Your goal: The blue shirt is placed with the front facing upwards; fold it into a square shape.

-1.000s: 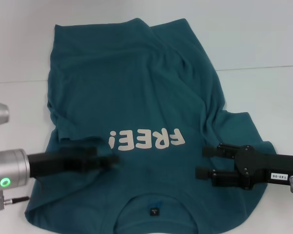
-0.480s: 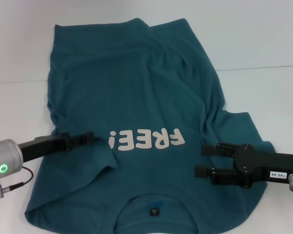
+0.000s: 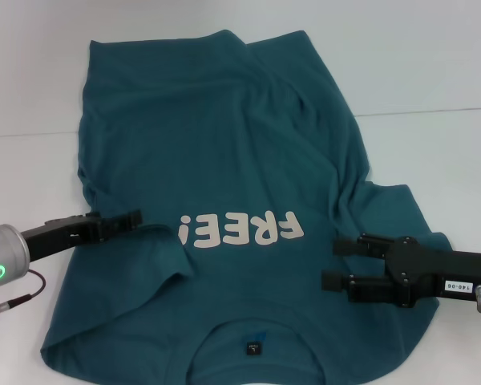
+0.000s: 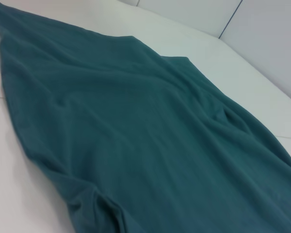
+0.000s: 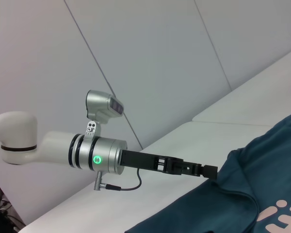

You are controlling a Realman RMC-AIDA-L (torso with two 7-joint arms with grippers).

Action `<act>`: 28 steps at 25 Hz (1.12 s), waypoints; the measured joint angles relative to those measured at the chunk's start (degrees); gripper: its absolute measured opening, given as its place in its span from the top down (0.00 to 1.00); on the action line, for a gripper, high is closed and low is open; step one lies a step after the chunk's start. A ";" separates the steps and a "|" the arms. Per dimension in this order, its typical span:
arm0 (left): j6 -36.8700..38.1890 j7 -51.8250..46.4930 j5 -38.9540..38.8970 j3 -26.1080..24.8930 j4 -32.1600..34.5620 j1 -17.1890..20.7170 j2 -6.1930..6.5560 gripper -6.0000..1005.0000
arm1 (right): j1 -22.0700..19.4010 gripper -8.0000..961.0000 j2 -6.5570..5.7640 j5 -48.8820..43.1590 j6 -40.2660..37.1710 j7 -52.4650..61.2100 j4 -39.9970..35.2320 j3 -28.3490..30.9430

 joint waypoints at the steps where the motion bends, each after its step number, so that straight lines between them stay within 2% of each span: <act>1: -0.09 0.00 0.00 -0.01 0.02 0.05 0.00 0.08 | 0.00 0.08 0.00 0.00 0.02 0.01 0.00 0.00; 28: -1.29 0.26 0.82 0.08 -0.23 0.86 -0.09 0.08 | -0.27 0.08 -0.05 0.00 -0.11 0.05 0.05 0.00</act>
